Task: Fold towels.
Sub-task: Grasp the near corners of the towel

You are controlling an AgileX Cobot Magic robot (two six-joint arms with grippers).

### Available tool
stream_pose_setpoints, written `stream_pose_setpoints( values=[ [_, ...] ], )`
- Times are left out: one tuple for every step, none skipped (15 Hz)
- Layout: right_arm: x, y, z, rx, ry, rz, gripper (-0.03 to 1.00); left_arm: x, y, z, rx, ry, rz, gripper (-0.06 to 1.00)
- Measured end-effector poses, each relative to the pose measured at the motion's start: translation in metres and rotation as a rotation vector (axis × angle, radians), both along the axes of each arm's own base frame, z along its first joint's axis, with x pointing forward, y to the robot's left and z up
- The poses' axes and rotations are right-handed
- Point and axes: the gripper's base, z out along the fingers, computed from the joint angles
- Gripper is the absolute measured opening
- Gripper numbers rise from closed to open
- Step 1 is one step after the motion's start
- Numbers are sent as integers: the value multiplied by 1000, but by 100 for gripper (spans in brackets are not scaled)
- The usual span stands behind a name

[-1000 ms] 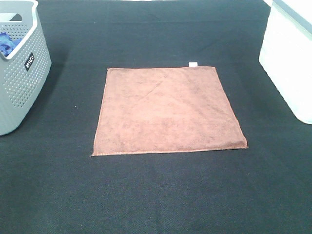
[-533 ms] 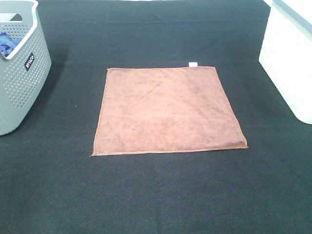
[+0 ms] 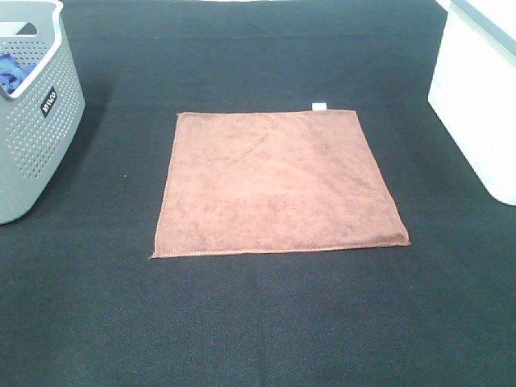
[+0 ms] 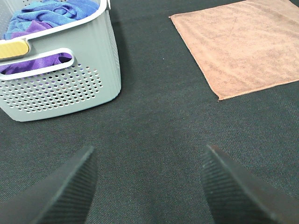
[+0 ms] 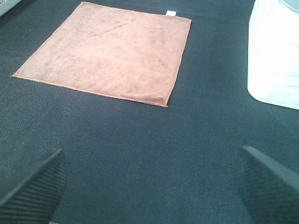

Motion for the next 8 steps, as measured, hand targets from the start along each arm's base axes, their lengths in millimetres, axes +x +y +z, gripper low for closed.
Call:
stream_pose_setpoints(
  values=[
    [0, 0, 0, 0, 0, 0, 92, 0, 0, 0, 0, 0, 0, 62],
    [0, 0, 0, 0, 0, 0, 92, 0, 0, 0, 0, 0, 0, 62],
    [0, 0, 0, 0, 0, 0, 92, 0, 0, 0, 0, 0, 0, 62],
    [0, 0, 0, 0, 0, 0, 92, 0, 0, 0, 0, 0, 0, 62],
    [0, 0, 0, 0, 0, 0, 92, 0, 0, 0, 0, 0, 0, 62],
    [0, 0, 0, 0, 0, 0, 92, 0, 0, 0, 0, 0, 0, 62],
    [0, 0, 0, 0, 0, 0, 92, 0, 0, 0, 0, 0, 0, 62],
    [0, 0, 0, 0, 0, 0, 92, 0, 0, 0, 0, 0, 0, 62]
  ],
)
